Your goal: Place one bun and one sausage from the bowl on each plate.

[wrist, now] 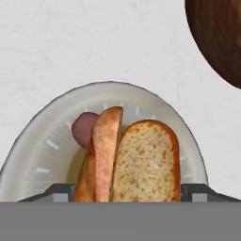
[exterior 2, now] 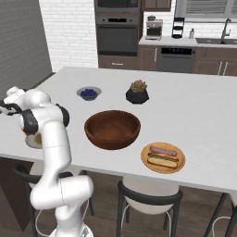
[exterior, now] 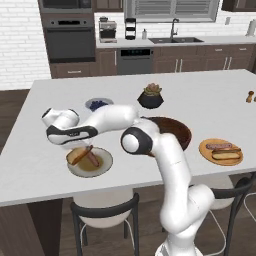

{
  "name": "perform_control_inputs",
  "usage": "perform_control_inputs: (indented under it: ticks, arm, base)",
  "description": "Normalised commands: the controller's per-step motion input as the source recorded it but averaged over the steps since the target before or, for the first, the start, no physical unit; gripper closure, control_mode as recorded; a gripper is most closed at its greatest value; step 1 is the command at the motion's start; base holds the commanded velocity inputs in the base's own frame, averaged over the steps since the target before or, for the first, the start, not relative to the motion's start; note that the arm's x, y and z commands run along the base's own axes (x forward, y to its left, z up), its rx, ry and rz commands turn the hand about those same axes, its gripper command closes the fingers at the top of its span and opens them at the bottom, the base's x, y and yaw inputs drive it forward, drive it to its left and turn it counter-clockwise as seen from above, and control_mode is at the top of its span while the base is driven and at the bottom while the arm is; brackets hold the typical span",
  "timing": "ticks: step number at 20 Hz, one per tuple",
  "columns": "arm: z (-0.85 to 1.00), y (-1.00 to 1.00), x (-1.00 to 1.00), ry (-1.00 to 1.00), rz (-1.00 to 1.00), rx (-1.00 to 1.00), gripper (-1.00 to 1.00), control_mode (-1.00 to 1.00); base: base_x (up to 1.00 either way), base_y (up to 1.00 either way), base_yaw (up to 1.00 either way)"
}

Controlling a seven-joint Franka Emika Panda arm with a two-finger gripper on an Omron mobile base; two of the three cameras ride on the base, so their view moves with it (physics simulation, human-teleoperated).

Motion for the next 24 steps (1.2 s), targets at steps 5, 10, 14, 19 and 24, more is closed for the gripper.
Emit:
perform_control_inputs:
  ticks: [5,10,14,19,24]
  arm:
    - [-0.03,-0.39,-0.19,-0.13,0.14,0.01,-1.00,-1.00]
    - [0.52,-0.33,-0.13,-0.27,0.20,0.05,-1.00,-1.00]
    - [0.96,-0.86,-0.76,-0.24,0.16,0.11,-1.00,-1.00]
    - [0.80,-1.00,-1.00,-0.39,0.00,0.26,-1.00,-1.00]
    - [0.76,-1.00,-1.00,-0.46,0.00,0.25,-1.00,-1.00]
  base:
    - [0.00,0.00,0.00]
    - [0.00,0.00,0.00]
    - [0.00,0.00,0.00]
    - [0.00,0.00,0.00]
    - [0.00,0.00,0.00]
